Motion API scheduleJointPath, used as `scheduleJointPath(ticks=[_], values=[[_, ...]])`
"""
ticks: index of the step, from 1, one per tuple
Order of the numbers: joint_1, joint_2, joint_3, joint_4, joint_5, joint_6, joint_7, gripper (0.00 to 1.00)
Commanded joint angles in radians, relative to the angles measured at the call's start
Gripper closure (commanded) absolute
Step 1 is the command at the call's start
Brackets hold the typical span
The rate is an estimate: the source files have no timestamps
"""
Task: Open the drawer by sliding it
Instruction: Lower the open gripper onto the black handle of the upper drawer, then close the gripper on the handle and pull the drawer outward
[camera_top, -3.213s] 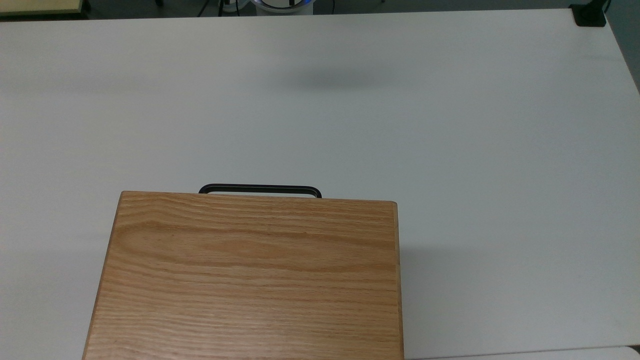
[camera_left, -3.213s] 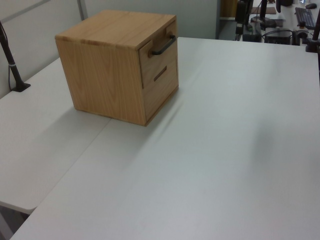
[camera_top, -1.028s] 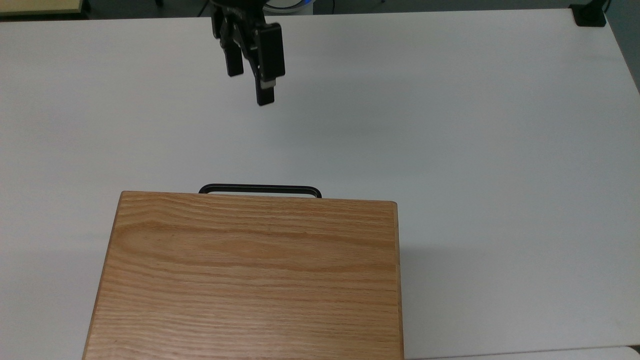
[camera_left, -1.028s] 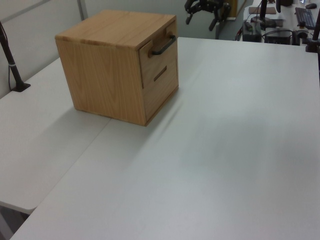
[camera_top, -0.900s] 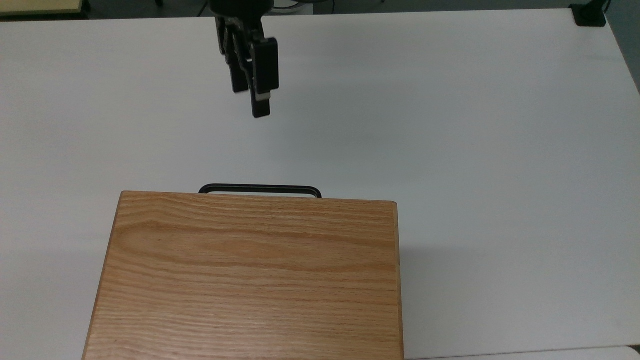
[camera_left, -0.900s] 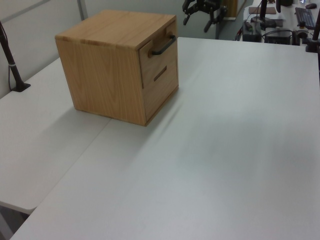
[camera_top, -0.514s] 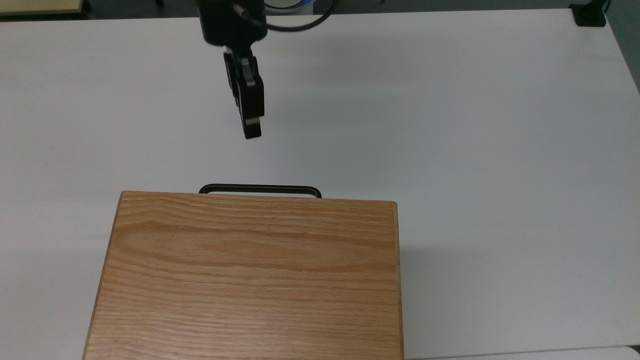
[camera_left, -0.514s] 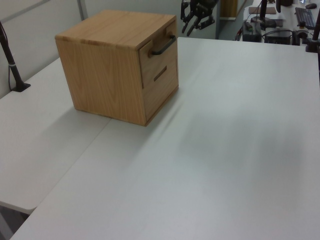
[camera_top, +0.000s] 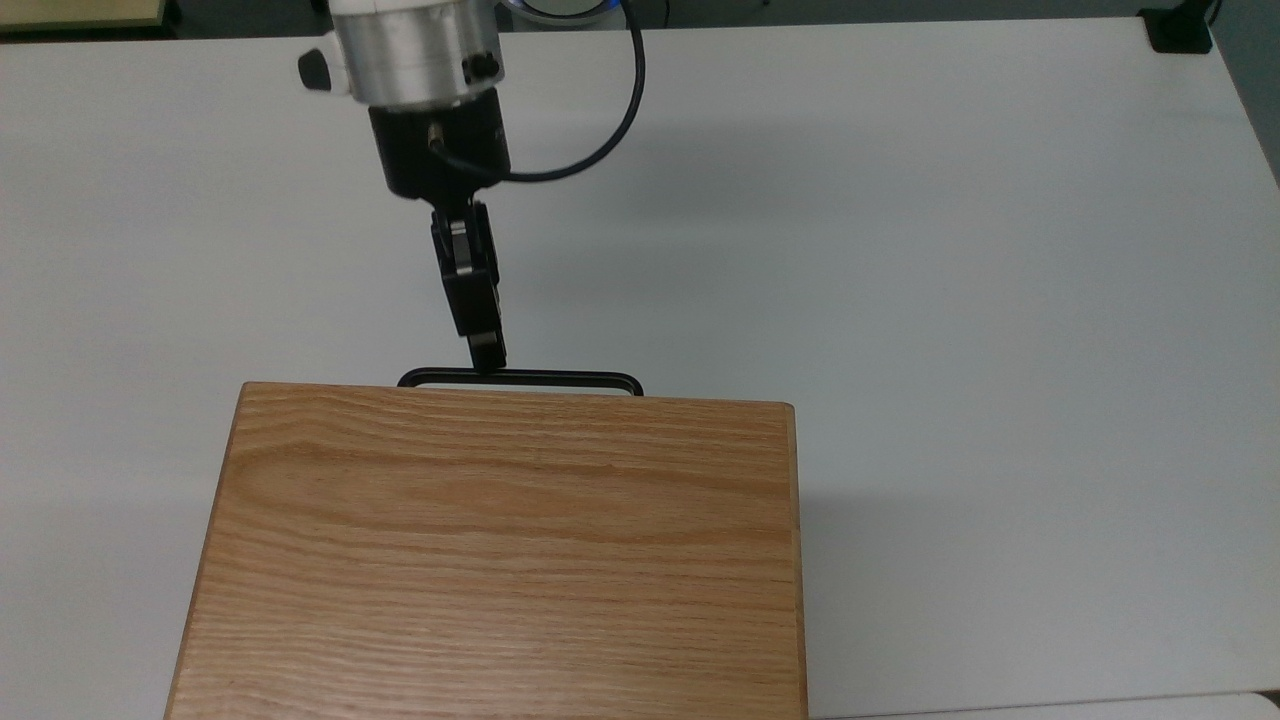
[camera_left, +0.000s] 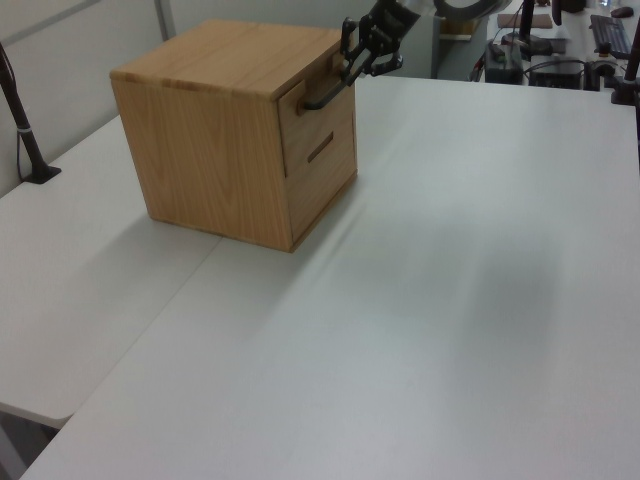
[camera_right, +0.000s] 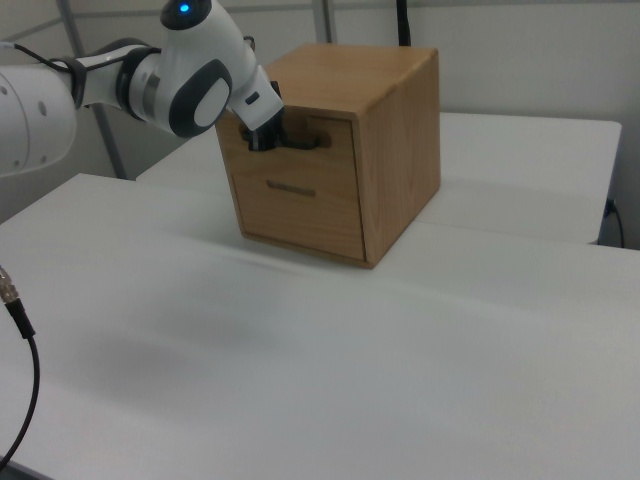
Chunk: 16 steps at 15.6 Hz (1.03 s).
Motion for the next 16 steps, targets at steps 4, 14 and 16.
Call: scheduleJointPath(ticks=[4,14,16], values=[[0.002,0.095,0.003,0.077,0.019,0.055,0.033,0.75],[-0.009,0.03,0.011,0.04,0.005,0.05,0.011,0.87],[-0.007,-0.022,0.012,-0.009,0.004,0.003,-0.025,0.87]])
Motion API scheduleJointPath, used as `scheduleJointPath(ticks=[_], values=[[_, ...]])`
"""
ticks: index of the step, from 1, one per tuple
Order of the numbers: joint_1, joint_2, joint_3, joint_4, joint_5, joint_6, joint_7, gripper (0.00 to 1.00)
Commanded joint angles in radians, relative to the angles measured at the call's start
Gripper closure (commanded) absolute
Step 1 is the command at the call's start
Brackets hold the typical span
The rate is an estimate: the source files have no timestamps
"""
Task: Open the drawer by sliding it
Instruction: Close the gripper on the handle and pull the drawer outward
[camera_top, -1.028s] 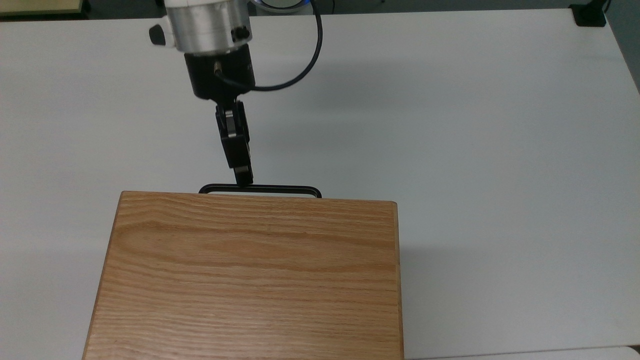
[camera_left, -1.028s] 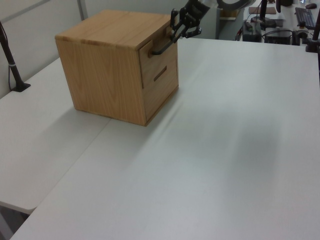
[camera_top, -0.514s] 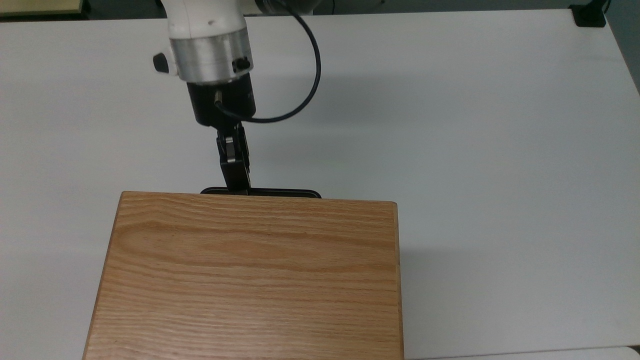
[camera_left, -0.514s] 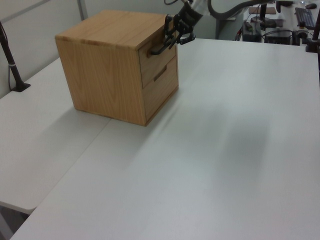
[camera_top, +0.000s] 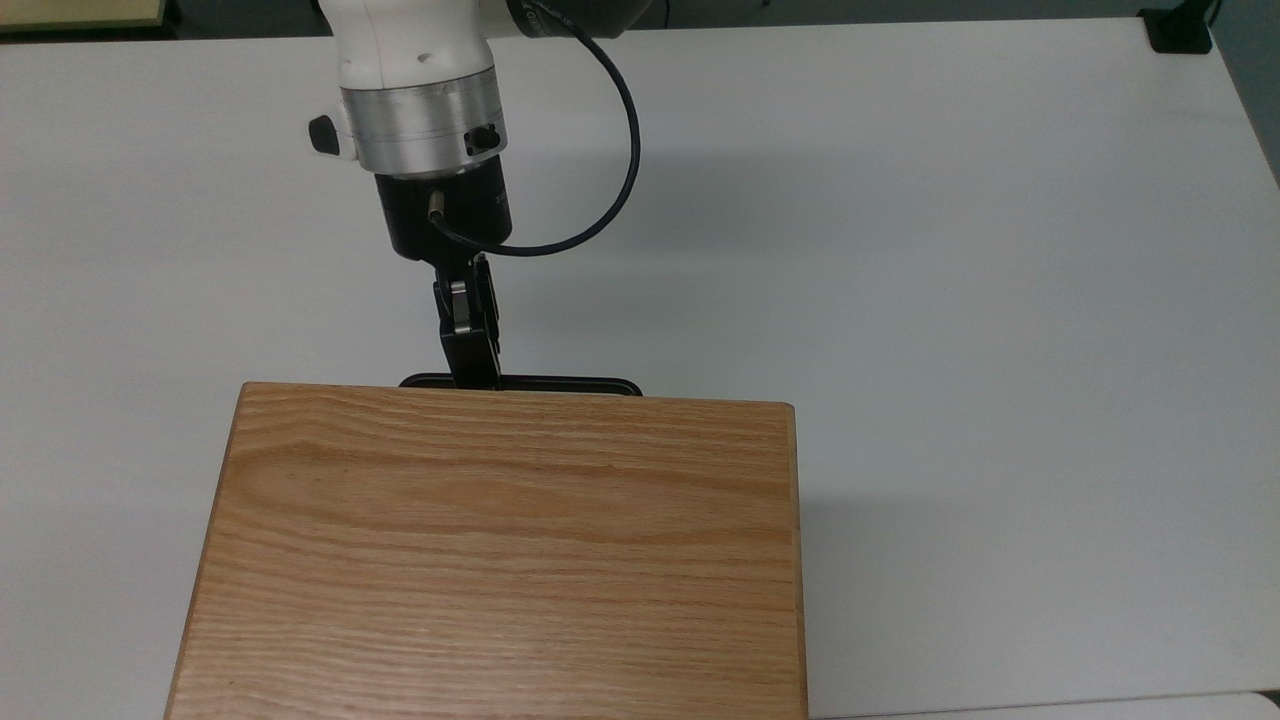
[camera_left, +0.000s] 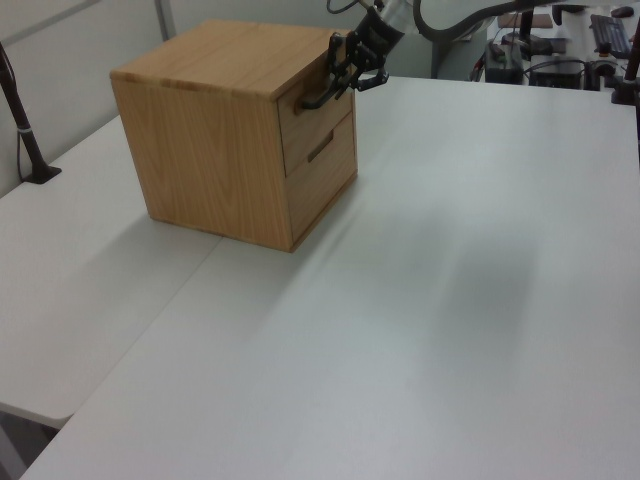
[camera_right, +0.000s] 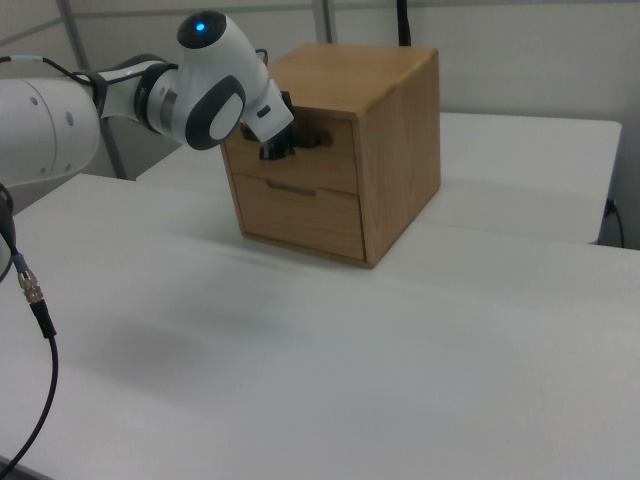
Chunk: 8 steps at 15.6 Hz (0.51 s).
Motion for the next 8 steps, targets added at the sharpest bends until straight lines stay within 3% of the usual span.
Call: scheduleJointPath(ticks=[1,8], values=[[-0.008,-0.122,0.01,-0.075,0.004,-0.081,-0.069,0.87],[-0.006,-0.258,0.011,-0.159,-0.002,-0.306,-0.105,0.87]])
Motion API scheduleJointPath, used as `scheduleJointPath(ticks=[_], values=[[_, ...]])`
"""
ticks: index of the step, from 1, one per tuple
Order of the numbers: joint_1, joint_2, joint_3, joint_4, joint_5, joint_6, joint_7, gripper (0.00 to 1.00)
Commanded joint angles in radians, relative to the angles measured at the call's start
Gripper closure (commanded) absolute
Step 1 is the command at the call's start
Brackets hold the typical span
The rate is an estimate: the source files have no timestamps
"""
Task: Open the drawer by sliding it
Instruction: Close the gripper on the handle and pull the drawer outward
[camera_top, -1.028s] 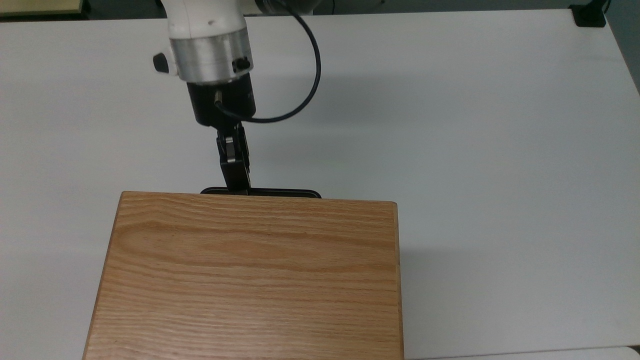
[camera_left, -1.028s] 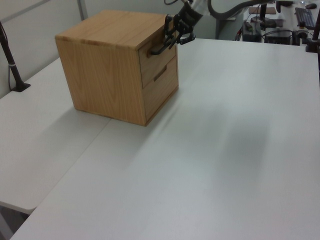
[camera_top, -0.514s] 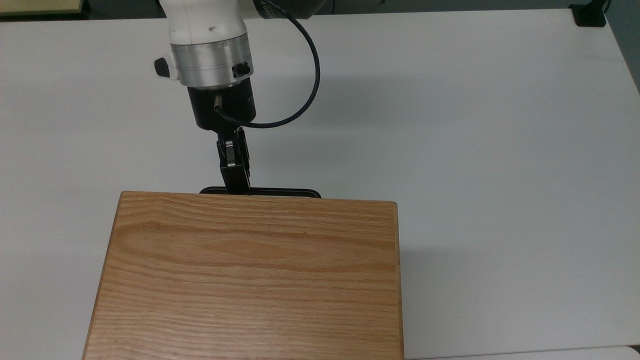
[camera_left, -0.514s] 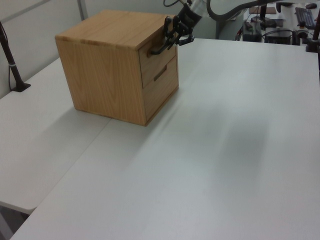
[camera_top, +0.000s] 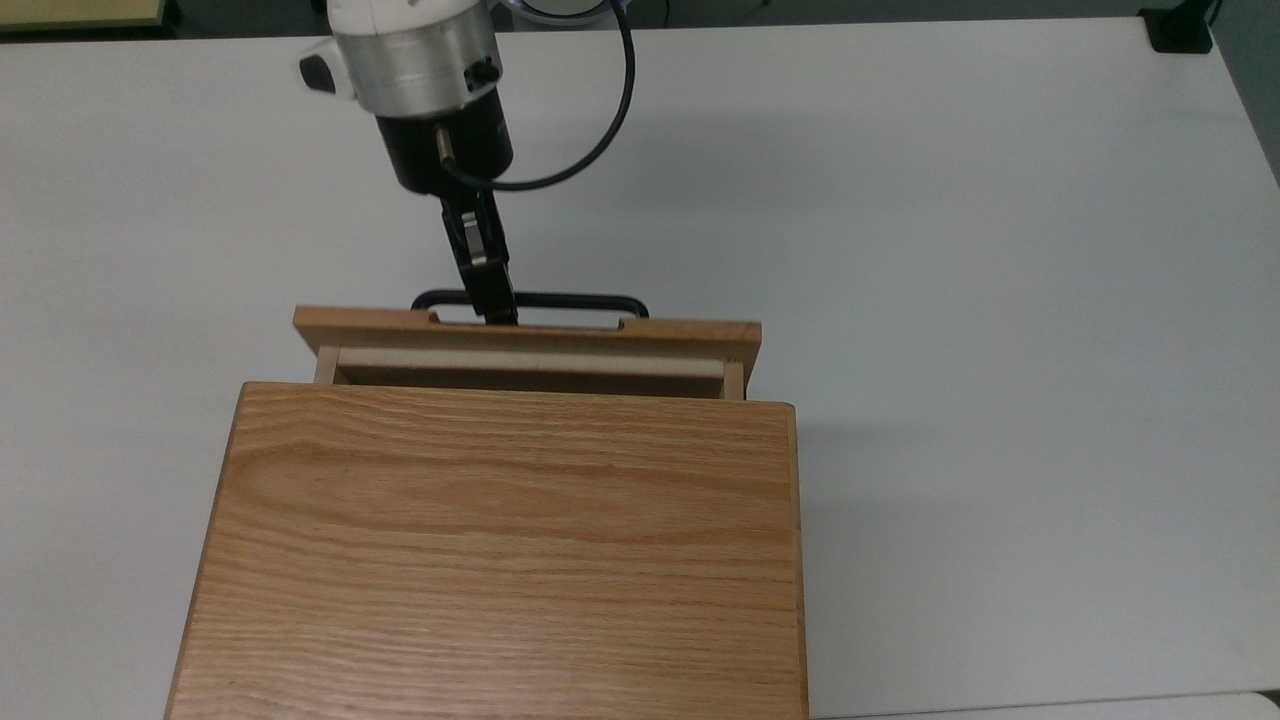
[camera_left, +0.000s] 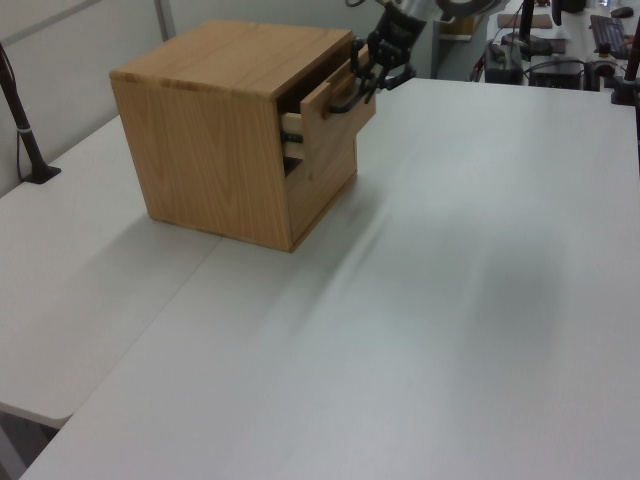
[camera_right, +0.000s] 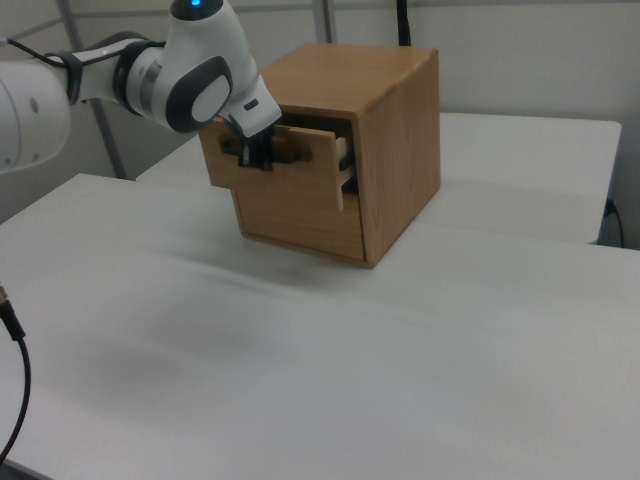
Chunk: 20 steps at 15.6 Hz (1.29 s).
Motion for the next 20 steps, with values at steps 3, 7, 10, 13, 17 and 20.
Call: scheduleJointPath(ticks=[3,7,10,13,17,20], values=[[0.009,-0.201,0.013,-0.132,-0.031,-0.131,-0.057,0.87],[0.015,-0.305,0.013,-0.218,-0.066,-0.206,-0.059,0.86],[0.021,-0.371,0.013,-0.275,-0.088,-0.247,-0.059,0.86],[0.023,-0.405,0.013,-0.304,-0.111,-0.295,-0.056,0.81],[0.023,-0.406,0.013,-0.298,-0.141,-0.367,-0.059,0.47],[0.021,-0.409,0.013,-0.292,-0.143,-0.387,-0.059,0.09]])
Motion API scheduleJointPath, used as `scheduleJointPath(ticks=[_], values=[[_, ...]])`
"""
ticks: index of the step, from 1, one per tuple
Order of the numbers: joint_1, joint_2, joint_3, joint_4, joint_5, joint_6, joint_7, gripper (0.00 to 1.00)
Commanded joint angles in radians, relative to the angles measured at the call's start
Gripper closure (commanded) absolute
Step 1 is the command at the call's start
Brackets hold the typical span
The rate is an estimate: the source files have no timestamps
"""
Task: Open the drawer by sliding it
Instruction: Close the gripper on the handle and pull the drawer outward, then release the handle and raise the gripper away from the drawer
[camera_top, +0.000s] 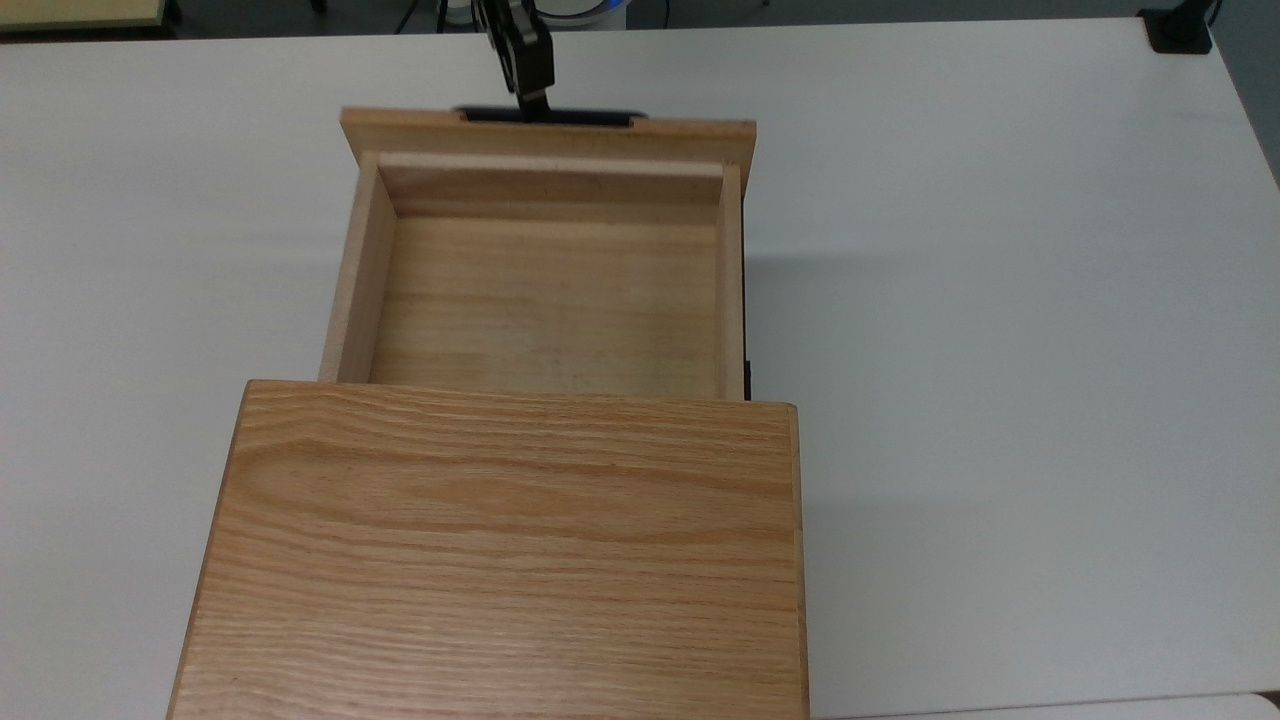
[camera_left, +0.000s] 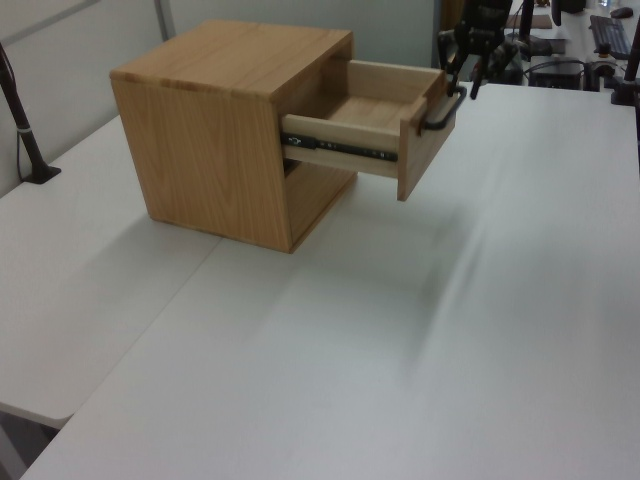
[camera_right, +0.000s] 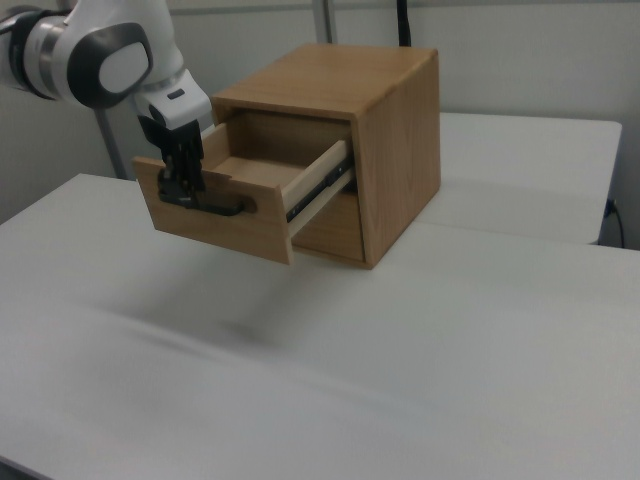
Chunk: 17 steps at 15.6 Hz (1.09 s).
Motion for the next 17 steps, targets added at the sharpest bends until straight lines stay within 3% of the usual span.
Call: scheduleJointPath(ticks=[1,7,13,17], values=[[0.01,-0.034,-0.002,0.007,-0.015,-0.037,-0.018,0.0],[0.011,-0.06,-0.002,0.091,-0.012,-0.104,-0.147,0.0],[0.029,-0.045,0.006,0.156,-0.018,-0.271,-0.54,0.0],[0.028,-0.026,0.032,0.157,-0.105,-0.285,-0.816,0.0]])
